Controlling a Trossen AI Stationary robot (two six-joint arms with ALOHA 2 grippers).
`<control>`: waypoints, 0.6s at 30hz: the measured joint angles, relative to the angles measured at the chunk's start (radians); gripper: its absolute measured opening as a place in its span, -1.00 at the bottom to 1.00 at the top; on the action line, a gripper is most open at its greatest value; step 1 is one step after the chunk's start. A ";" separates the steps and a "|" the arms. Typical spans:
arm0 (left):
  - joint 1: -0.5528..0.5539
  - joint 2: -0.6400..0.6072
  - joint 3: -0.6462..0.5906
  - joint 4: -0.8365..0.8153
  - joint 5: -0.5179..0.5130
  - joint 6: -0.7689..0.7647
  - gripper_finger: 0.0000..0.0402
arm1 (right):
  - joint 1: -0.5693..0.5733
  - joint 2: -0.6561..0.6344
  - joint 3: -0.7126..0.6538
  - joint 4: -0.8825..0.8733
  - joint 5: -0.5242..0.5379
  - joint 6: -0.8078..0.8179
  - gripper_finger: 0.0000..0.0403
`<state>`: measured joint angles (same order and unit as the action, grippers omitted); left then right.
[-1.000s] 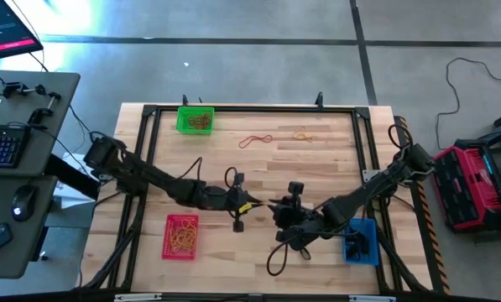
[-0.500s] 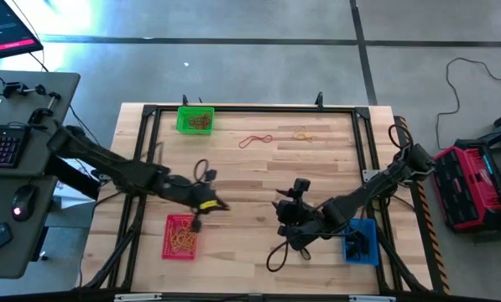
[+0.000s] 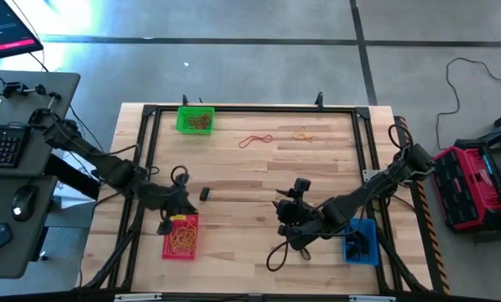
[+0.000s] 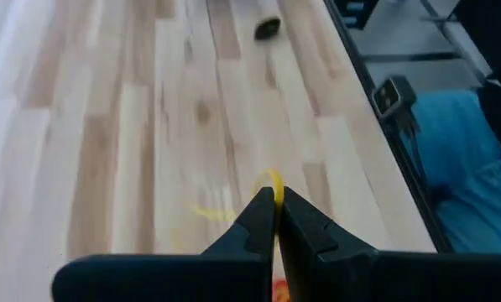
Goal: Sort rubber bands into baskets
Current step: Put the yellow rubber band into the red bin
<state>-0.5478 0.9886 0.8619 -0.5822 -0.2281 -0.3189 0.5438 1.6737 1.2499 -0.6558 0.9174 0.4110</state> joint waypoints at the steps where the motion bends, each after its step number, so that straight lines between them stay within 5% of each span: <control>1: -0.011 0.007 0.000 -0.005 0.001 -0.018 -1.00 | 0.000 0.000 0.000 0.000 0.000 0.000 -0.17; 18: -0.198 0.094 -0.016 -0.129 -0.011 -0.366 -1.00 | 0.000 0.000 0.000 -0.001 -0.006 0.011 -0.17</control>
<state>-0.7458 1.0821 0.8460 -0.7111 -0.2388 -0.6846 0.5438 1.6737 1.2499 -0.6571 0.9111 0.4225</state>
